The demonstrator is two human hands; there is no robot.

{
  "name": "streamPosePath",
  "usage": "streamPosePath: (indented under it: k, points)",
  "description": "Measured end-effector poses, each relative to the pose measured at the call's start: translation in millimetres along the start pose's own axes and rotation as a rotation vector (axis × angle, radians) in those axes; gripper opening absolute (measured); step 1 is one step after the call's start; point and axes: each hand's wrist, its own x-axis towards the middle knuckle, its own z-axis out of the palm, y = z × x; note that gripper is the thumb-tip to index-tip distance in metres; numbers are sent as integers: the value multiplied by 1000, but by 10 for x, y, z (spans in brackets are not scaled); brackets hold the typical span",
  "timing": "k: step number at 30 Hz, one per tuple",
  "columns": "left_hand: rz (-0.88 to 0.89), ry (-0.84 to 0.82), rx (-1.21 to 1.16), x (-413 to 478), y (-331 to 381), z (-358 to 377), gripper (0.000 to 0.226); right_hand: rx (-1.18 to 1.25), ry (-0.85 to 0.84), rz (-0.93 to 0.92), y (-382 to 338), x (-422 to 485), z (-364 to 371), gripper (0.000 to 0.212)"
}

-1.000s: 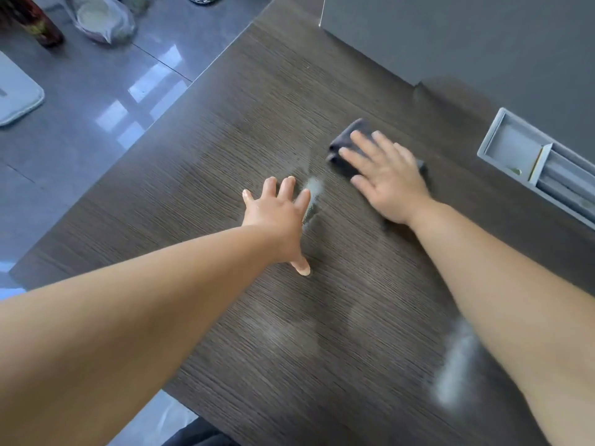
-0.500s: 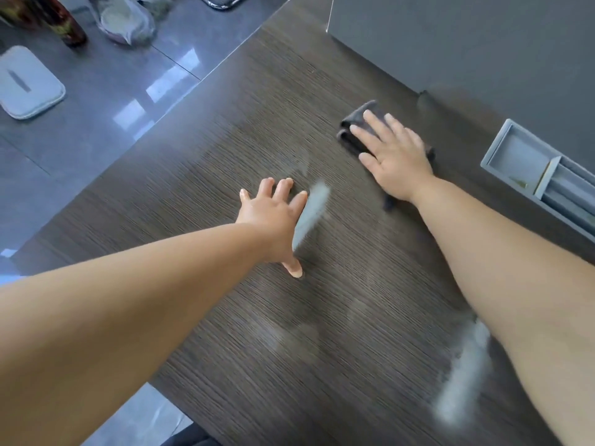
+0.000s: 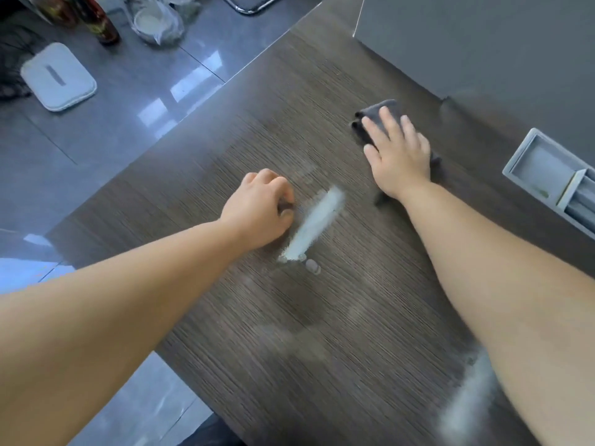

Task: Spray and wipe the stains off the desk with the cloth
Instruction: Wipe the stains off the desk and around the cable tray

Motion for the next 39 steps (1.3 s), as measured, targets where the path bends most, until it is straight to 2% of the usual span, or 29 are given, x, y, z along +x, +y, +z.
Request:
streamPosePath:
  k: [2, 3, 4, 5, 7, 9, 10, 11, 12, 15, 16, 17, 18, 20, 22, 23, 24, 25, 26, 29, 30, 31, 33, 35, 36, 37, 38, 39]
  points:
    - [-66, 67, -49, -96, -52, 50, 27, 72, 42, 246, -368, 56, 17, 50]
    - [-90, 88, -64, -140, -74, 74, 29, 98, 44, 274, -585, 21, 20, 51]
    - [-108, 106, -72, -187, -96, 94, 31, 101, 42, 218, -785, -60, 64, 52]
    - [-124, 124, -76, -238, -120, 111, 33, 87, 53, 98, -949, -198, 118, 52]
    - [-155, 163, -83, -326, -167, 139, 36, 60, 69, -274, -1066, -577, 213, 51]
    - [-182, 171, -91, -410, -216, 158, 37, 26, 61, -639, -855, -814, 256, 49]
    - [-185, 161, -93, -447, -233, 173, 37, -9, 47, -733, -669, -802, 246, 48]
    - [-181, 142, -96, -473, -246, 188, 36, -47, 58, -722, -490, -731, 240, 48]
    - [-175, 118, -93, -504, -257, 199, 35, -47, 65, -608, -374, -659, 224, 49]
    - [-163, 94, -99, -530, -261, 221, 36, 88, 99, 48, -517, -527, 169, 49]
    - [-167, 103, -116, -530, -258, 219, 36, 117, 107, 198, -744, -577, 169, 50]
    - [-175, 115, -137, -550, -258, 221, 36, 122, 96, 253, -975, -696, 201, 51]
    - [-181, 137, -150, -543, -258, 207, 35, 125, 120, 187, -1164, -822, 247, 51]
    - [-176, 164, -163, -564, -260, 197, 35, 100, 157, -150, -1298, -1205, 347, 51]
    - [-167, 163, -163, -589, -242, 195, 36, 40, 119, -529, -1019, -1514, 415, 47]
    - [-164, 152, -156, -598, -232, 197, 35, 23, 85, -641, -793, -1561, 388, 45]
    - [-162, 136, -145, -604, -215, 204, 35, -8, 87, -665, -556, -1539, 372, 45]
    - [-159, 118, -132, -613, -198, 209, 35, -24, 120, -586, -358, -1491, 347, 46]
    - [-156, 105, -123, -614, -174, 219, 35, -28, 150, -420, -230, -1413, 308, 47]
    - [-145, 91, -97, -622, -94, 258, 35, 103, 159, 329, -420, -1249, 261, 50]
    - [-138, 90, -93, -624, -70, 274, 36, 130, 148, 456, -642, -1272, 257, 52]
    - [-129, 87, -85, -629, -47, 288, 37, 138, 136, 458, -851, -1351, 277, 52]
    - [-104, 87, -69, -645, -22, 315, 39, 111, 142, 146, -1096, -1660, 375, 52]
    - [-71, 86, -64, -650, 9, 336, 42, 59, 128, -301, -928, -2034, 467, 48]
    - [-55, 81, -62, -641, 44, 341, 44, 45, 98, -455, -700, -2138, 447, 45]
    - [-51, 72, -59, -642, 59, 345, 46, 24, 80, -537, -443, -2172, 444, 44]
    - [-44, 59, -55, -641, 91, 351, 47, -9, 93, -505, -187, -2168, 440, 43]
    - [-19, 37, -46, -644, 146, 364, 46, -36, 117, -368, 31, -2161, 407, 44]
